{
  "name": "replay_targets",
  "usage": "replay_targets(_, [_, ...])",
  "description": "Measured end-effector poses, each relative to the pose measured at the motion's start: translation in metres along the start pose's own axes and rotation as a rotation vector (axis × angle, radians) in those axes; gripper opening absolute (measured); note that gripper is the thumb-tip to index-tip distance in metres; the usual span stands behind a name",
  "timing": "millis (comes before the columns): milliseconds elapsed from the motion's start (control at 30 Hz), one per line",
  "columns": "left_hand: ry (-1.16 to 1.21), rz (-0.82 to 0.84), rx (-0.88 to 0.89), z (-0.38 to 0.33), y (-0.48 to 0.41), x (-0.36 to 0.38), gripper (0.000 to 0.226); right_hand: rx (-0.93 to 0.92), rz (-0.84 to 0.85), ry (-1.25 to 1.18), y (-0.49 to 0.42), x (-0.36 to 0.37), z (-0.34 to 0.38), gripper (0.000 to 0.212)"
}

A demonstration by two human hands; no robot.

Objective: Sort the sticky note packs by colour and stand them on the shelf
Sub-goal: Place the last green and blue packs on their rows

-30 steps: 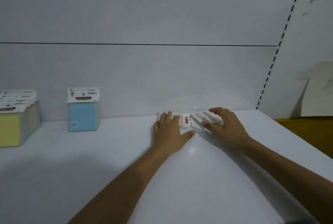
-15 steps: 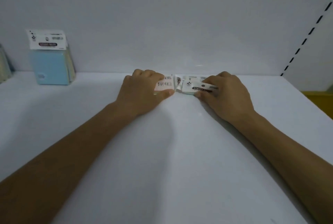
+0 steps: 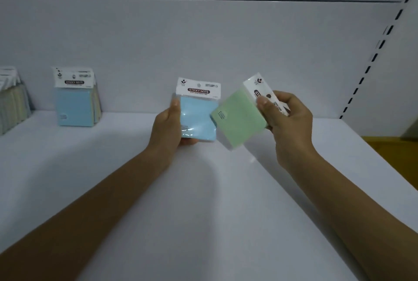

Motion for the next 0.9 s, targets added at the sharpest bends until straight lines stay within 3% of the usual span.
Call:
replay_targets(200, [-0.064, 0.127, 0.064, -0.006, 0.004, 0.007, 0.041, 0.009, 0.092, 0.065, 0.0, 0.01, -0.01, 0.006])
replay_targets(333, [-0.121, 0.286, 0.144, -0.005, 0.008, 0.015, 0.019, -0.062, 0.059, 0.182, 0.001, 0.013, -0.016, 0.007])
replay_targets(400, [-0.172, 0.315, 0.208, -0.003, 0.008, 0.015, 0.028, -0.113, 0.076, 0.179, 0.004, 0.016, -0.012, 0.008])
replay_targets(500, [-0.214, 0.291, 0.247, -0.002, 0.005, 0.013, 0.033, -0.083, 0.242, 0.156, 0.009, 0.026, -0.013, 0.032])
replay_targets(567, [-0.224, 0.272, 0.251, -0.002, 0.005, 0.012, 0.036, -0.028, 0.354, 0.275, 0.012, 0.033, -0.022, 0.05])
replay_targets(667, [-0.261, 0.229, 0.27, -0.001, 0.005, 0.009, 0.029, -0.063, 0.364, 0.582, 0.012, 0.037, -0.031, 0.046])
replay_targets(800, [-0.292, 0.128, 0.188, 0.008, 0.001, 0.004, 0.019, -0.09, 0.34, 0.556, 0.013, 0.034, -0.035, 0.046])
replay_targets(867, [-0.264, 0.062, 0.166, 0.005, 0.002, 0.0, 0.028, -0.082, 0.349, 0.545, 0.018, 0.035, -0.034, 0.045])
replay_targets(900, [-0.273, 0.051, 0.179, 0.003, 0.003, -0.001, 0.043, -0.063, 0.348, 0.54, 0.019, 0.036, -0.034, 0.043])
Point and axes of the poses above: each hand's wrist, its own y-axis away from the middle knuckle, its own x-axis out of the palm, z = x × y, the point moved 6 cm from there along -y, towards the middle knuckle, and after that the axes turned 14 degrees about x, right-handed, at the moved point
